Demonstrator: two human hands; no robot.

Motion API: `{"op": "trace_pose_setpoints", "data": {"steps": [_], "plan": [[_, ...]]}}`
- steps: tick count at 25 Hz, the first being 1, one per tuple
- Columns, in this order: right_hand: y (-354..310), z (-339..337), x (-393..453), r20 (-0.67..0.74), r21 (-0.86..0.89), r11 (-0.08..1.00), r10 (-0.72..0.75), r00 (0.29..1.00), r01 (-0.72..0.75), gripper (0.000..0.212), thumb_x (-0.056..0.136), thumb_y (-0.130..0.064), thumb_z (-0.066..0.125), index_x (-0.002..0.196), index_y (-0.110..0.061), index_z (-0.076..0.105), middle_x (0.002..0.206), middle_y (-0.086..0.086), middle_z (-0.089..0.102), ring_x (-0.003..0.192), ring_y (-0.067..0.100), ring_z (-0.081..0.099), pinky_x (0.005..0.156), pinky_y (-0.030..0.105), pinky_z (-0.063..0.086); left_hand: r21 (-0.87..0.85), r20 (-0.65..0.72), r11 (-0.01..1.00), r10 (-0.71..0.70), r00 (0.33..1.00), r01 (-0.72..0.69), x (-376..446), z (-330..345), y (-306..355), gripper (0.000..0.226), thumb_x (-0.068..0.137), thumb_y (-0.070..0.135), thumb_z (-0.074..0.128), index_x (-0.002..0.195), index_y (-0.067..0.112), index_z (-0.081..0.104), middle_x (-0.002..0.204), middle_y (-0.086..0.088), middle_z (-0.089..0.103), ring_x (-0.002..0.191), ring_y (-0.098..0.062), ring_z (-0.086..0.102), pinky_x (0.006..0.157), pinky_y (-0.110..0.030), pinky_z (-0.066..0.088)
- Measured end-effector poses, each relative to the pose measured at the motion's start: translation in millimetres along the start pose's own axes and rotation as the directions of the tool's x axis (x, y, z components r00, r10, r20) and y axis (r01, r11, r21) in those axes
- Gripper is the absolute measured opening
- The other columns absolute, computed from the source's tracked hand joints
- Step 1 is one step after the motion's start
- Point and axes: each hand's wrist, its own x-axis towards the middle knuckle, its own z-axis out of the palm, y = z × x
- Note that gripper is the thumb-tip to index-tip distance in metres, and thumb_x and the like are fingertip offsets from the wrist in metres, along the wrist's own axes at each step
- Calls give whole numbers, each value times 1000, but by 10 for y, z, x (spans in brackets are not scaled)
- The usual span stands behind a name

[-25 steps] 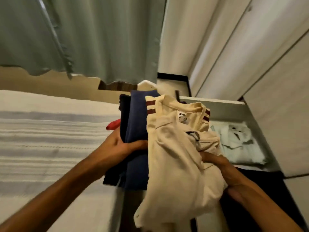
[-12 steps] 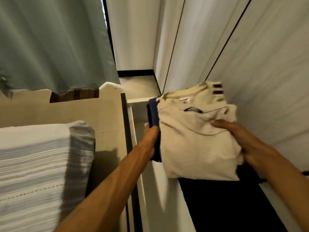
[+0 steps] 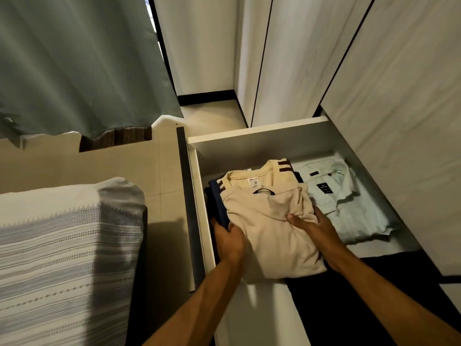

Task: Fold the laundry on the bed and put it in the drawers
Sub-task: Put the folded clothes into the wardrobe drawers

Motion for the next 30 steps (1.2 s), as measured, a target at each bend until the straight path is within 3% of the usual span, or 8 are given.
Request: {"op": "trace_pose_setpoints", "data": {"steps": [6, 10, 13, 15, 16, 21, 25, 30], "plan": [[-101, 178, 334, 69, -158, 987, -30, 997, 40, 83, 74, -66, 83, 145, -38, 50, 129, -12, 66, 117, 17, 63, 105, 39, 50, 66, -9, 988, -139, 990, 139, 142, -25, 386, 54, 114, 38, 24, 162, 14, 27, 161, -16, 39, 147, -40, 37, 124, -51, 28], [-25, 359, 197, -189, -407, 912, -40, 981, -42, 101, 78, -72, 74, 149, -11, 36, 148, 18, 49, 134, 40, 49, 108, 50, 44, 299, 234, 909, 226, 946, -291, -268, -319, 218, 55, 112, 37, 33, 163, 19, 20, 161, -12, 36, 146, -38, 39, 120, -55, 35], [-27, 583, -120, -352, -542, 839, -164, 921, -58, 95, 93, -55, 66, 159, -11, 15, 161, 24, 29, 148, 44, 29, 114, 62, 31, 555, 680, 330, 348, 645, -763, -482, -677, 40, 57, 109, 36, 44, 158, 12, 27, 163, -14, 30, 152, -36, 28, 124, -54, 28], [95, 697, -359, -342, -644, 765, -258, 903, -26, 91, 100, -44, 56, 164, -14, -1, 170, 21, 8, 156, 42, 9, 120, 67, 16, 615, 777, -223, 332, 534, -756, -638, -869, -53, 63, 108, 38, 43, 163, 16, 21, 172, -10, 8, 160, -33, -1, 130, -54, 2], [192, 719, -456, -329, -686, 727, -285, 900, -21, 89, 102, -42, 52, 164, -16, -5, 172, 19, -1, 158, 42, 0, 120, 69, 9, 613, 786, -335, 349, 511, -715, -708, -977, -92, 65, 107, 39, 42, 164, 18, 18, 173, -8, 0, 159, -30, -10, 129, -52, -7], [585, 661, -1317, -124, -712, 695, -269, 955, 103, 70, 107, -49, 37, 165, -17, 13, 173, 13, 5, 159, 39, 1, 125, 62, 11, 622, 608, 18, 620, 497, -783, -1013, -1511, -478, 78, 105, 49, 40, 166, 26, -3, 171, 1, -23, 158, -20, -19, 128, -42, -6], [643, 766, -2886, 221, -300, 933, -133, 966, 197, 42, 100, -70, 38, 134, -49, 52, 141, -18, 56, 132, 0, 51, 115, 36, 43, 353, 531, 573, 529, 663, -740, -1356, -1885, -847, 79, 104, 62, 44, 161, 49, -9, 169, 14, 20, 120, -9, 65, 101, -16, 49], [912, 876, -3955, 368, -411, 860, -147, 918, 302, 82, 97, -48, 64, 161, -42, 13, 163, -20, 22, 145, 4, 32, 109, 13, 30, 351, 653, 560, 427, 625, -750, -1505, -2392, -987, 73, 99, 67, 40, 161, 50, 4, 157, 0, 48, 129, -16, 62, 110, -29, 41]]}}
